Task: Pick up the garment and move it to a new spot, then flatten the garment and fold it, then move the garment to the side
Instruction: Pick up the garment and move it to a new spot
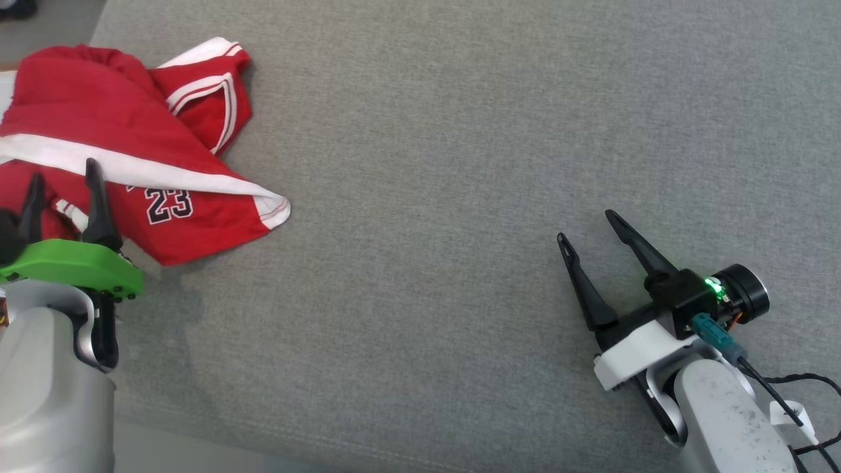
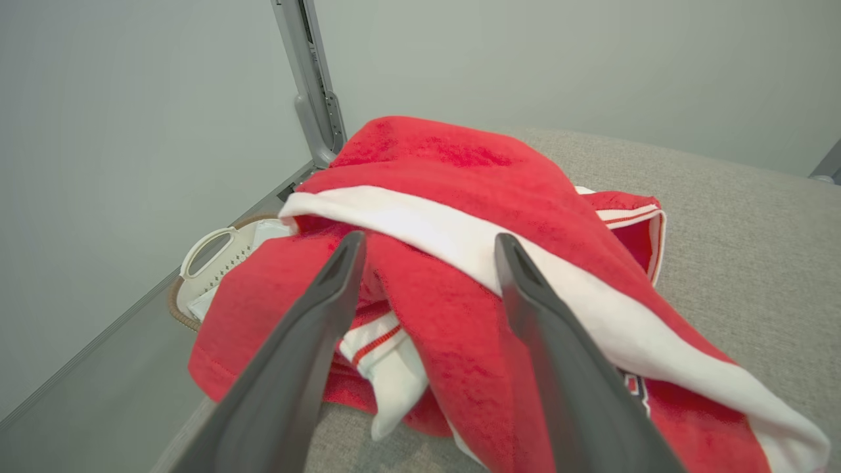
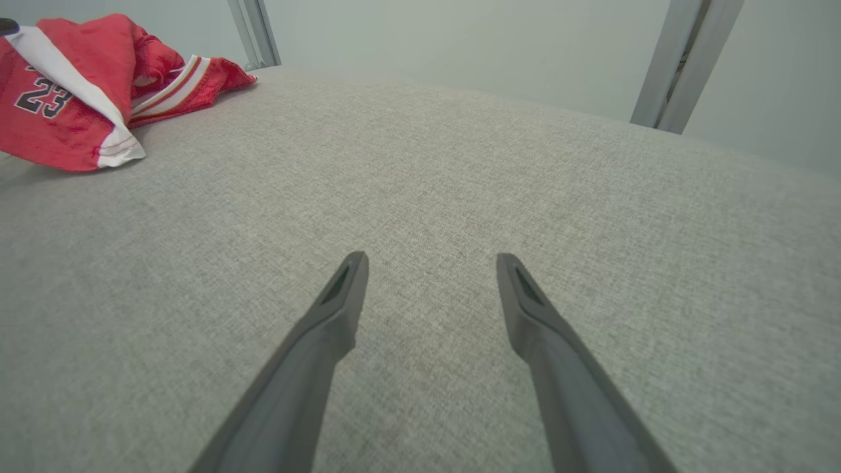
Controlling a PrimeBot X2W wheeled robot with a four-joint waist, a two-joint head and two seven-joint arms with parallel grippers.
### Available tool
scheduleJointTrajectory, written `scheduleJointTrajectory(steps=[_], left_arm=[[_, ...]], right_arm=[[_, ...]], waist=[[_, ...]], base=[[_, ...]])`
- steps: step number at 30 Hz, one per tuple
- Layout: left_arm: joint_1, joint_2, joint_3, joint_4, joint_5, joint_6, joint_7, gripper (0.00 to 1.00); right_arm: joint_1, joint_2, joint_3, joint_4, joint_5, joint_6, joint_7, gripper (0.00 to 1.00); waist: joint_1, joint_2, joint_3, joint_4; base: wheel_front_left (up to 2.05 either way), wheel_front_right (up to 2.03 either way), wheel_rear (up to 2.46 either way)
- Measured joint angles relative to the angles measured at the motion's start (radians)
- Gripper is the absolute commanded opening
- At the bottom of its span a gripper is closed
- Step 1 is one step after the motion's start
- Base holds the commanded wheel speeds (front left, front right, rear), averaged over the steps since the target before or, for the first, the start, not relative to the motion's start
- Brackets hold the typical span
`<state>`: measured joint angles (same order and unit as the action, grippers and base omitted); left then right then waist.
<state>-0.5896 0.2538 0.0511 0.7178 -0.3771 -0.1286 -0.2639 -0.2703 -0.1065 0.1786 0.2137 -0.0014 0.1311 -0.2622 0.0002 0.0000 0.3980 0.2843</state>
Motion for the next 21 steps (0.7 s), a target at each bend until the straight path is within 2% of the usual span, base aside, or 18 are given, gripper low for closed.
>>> scheduleJointTrajectory(steps=[7,9,13,21], left_arm=[[-0.094,0.048,-0.051,0.205,-0.103,0.000,0.000,1.00],[-0.115,0.053,-0.065,0.229,-0.113,0.000,0.000,0.00],[-0.129,0.081,-0.050,0.175,-0.091,0.000,0.000,0.00],[-0.089,0.080,-0.035,-0.121,-0.004,0.000,0.000,0.00]], right_arm=[[-0.007,-0.004,-0.005,-0.003,-0.002,0.000,0.000,1.00],[-0.007,-0.004,-0.005,-0.003,-0.002,0.000,-0.001,1.00],[-0.007,-0.003,-0.008,0.008,-0.002,0.000,-0.001,1.00],[0.014,0.020,-0.025,0.016,0.010,0.000,-0.001,1.00]], waist=[[0.0000,0.0000,0.037,-0.049],[0.0000,0.0000,0.043,-0.057],[0.0000,0.0000,0.030,-0.064],[-0.0001,0.0000,-0.040,-0.069]], base=[[0.00,0.00,0.00],[0.00,0.00,0.00],[0.00,0.00,0.00],[0.00,0.00,0.00]])
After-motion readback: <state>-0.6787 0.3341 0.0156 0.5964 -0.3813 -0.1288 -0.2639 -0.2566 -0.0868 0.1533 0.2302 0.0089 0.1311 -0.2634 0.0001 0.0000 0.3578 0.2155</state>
